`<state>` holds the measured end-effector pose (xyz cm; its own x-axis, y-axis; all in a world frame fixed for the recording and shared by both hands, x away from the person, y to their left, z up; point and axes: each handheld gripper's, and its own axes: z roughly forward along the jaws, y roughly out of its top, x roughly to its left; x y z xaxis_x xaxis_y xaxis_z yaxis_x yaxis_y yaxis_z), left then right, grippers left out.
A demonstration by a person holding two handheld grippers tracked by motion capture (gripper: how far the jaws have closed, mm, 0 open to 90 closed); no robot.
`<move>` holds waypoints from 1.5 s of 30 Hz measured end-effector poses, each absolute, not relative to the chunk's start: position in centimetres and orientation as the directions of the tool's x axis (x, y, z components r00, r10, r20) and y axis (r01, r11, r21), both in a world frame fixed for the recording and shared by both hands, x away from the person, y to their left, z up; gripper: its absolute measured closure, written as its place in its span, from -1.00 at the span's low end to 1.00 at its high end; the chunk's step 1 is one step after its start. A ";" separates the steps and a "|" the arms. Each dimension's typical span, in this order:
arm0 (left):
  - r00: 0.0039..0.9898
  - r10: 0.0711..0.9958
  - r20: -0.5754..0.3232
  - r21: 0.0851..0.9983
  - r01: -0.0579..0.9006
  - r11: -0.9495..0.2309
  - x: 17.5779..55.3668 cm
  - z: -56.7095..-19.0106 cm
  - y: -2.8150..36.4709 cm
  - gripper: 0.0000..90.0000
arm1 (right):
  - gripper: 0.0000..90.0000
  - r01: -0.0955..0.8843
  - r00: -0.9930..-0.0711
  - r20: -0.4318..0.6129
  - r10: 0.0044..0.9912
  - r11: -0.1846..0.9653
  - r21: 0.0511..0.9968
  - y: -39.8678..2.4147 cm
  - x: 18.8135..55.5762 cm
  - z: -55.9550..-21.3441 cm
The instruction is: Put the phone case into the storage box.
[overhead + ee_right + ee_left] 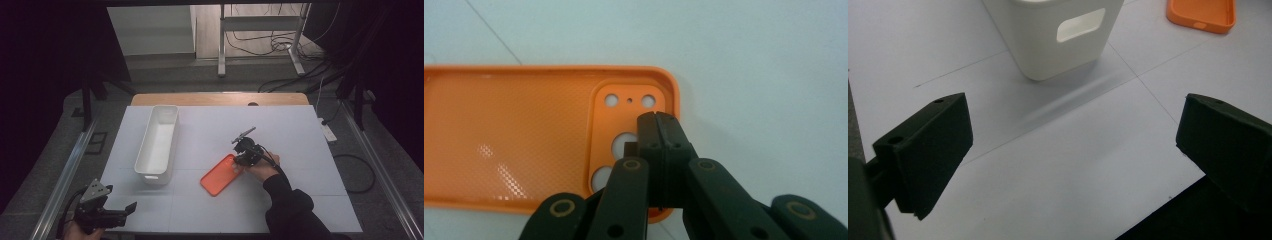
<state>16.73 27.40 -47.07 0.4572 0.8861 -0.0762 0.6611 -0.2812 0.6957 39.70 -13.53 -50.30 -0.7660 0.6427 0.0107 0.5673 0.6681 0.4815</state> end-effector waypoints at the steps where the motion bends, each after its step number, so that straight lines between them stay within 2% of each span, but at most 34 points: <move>1: 0.457 0.886 -0.076 0.695 0.661 -0.281 16.7 -47.1 27.4 -0.95 | 0.98 0.569 -0.764 0.013 0.645 0.664 0.484 -13.6 39.8 -50.3; 20: 0.457 0.886 -0.077 0.694 0.663 -0.282 16.7 -47.1 27.4 -0.94 | 0.98 0.587 -0.740 0.018 0.672 0.633 0.505 -14.3 41.8 -50.3; 32: 0.457 0.887 -0.074 0.695 0.662 -0.282 16.7 -47.1 27.3 -0.94 | 0.98 0.560 -0.782 0.079 0.618 0.642 0.524 -14.0 39.1 -48.9; 45: 0.457 0.886 -0.072 0.694 0.662 -0.285 16.8 -47.1 27.3 -0.94 | 0.98 0.510 -0.830 0.084 0.551 0.690 0.514 -13.3 35.3 -48.9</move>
<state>16.76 27.30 -47.06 0.4572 0.8864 -0.0719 0.6617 -0.2850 0.6935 35.34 -13.33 -48.85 -0.8303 0.5509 0.0841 0.5098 0.6898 0.5141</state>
